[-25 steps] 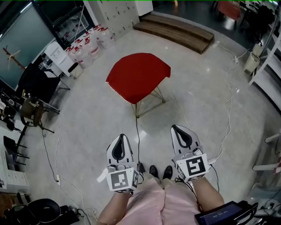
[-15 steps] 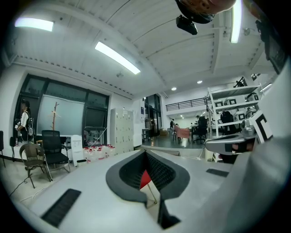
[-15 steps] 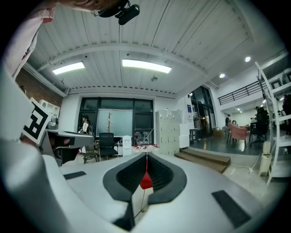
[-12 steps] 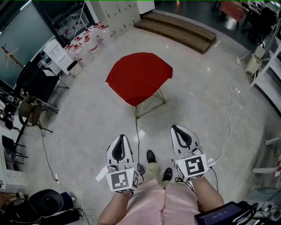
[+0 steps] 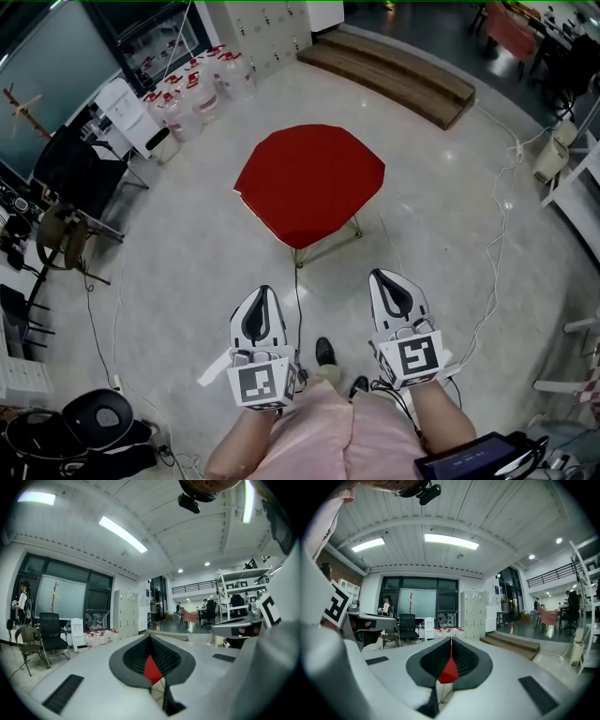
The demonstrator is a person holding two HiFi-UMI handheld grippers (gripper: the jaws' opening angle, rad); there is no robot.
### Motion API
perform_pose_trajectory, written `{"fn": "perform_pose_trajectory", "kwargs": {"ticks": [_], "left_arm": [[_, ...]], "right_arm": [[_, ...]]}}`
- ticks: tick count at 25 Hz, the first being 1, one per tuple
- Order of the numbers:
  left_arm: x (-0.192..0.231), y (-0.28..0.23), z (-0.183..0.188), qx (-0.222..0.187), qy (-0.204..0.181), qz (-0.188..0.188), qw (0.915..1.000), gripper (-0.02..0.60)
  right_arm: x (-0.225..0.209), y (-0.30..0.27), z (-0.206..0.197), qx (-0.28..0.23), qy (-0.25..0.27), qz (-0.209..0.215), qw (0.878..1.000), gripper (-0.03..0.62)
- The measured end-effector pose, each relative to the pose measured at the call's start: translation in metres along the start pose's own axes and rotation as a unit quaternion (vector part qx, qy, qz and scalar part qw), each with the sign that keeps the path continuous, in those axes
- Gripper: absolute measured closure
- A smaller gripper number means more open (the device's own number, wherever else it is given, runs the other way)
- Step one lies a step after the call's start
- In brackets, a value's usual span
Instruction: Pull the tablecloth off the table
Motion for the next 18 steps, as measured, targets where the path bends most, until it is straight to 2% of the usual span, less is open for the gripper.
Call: {"fn": "perform_pose_trajectory", "kwargs": {"ticks": [7,12,16,18], "left_arm": [[0.032,-0.022,0.022,-0.014,-0.003,-0.004,0.9999,0.558],[0.069,-0.046,0.024,-0.024,-0.009,-0.008,0.9996,0.558],[0.083,-0.056,0.046,-0.034,-0.006,-0.015,0.9993,0.558],[0.087,-0.062,0.045,-0.033,-0.003,-0.019,0.9993,0.558]], "right_arm": [[0.008,-0.037,0.025,-0.011,0.003,-0.01,1.0,0.576],[0.023,-0.077,0.031,-0.02,0.01,-0.016,1.0,0.576],[0.024,-0.088,0.058,-0.027,0.018,-0.025,0.999,0.576],[0.024,-0.094,0.06,-0.026,0.02,-0.027,0.999,0.576]]}}
Point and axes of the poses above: the fingertips, and each gripper's own axes: y backward along the fingers, x to its left, z out of its top, the point moved 1 cm from there along y, backward along the fingers, and after that the axes turned 12 degrees about -z, right-handed, at the moved point
